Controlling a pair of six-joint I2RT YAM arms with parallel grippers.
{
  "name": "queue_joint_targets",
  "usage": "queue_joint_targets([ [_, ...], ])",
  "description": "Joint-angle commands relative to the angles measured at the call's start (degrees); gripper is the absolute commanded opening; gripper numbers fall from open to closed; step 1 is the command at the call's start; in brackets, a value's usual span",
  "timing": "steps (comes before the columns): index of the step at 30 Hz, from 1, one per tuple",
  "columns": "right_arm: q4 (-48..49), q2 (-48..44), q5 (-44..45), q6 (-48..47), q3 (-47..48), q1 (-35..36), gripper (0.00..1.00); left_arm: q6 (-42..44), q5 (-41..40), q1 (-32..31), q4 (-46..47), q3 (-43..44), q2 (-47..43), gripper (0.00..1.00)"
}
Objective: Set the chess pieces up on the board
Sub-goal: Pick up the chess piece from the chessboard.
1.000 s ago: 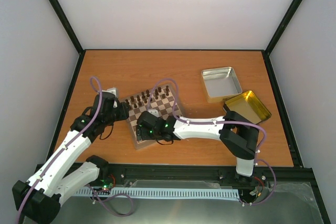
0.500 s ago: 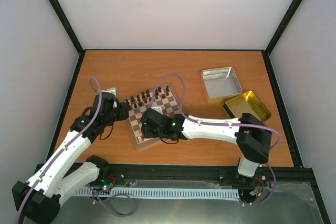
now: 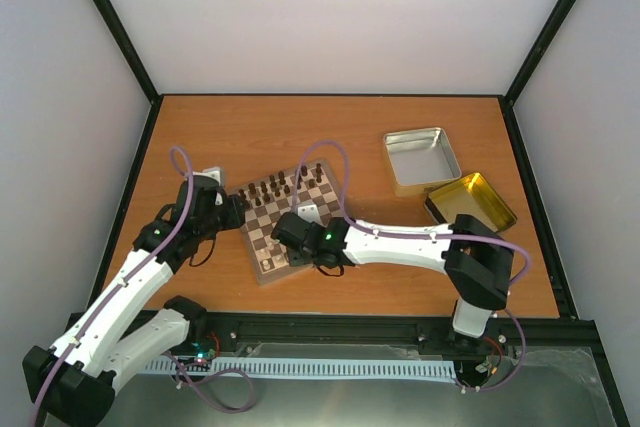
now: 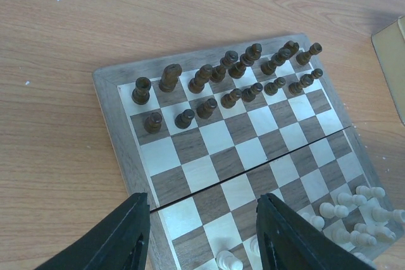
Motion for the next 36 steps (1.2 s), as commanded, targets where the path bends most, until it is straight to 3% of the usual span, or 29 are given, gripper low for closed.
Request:
queue_joint_targets([
  [1,-1.0,1.9,2.0,-1.9,2.3,-0.2,0.45,-0.9,-0.5,0.5,1.4,0.1,-0.5,0.47],
  [30,-0.6,5.6,4.9,-1.6,4.0,-0.7,0.26,-0.7,-0.2,0.5,1.7,0.0,-0.7,0.47],
  [36,-1.0,5.6,5.9,-1.5,4.3,-0.7,0.18,-0.7,-0.1,0.5,1.8,-0.1,-0.8,0.47],
])
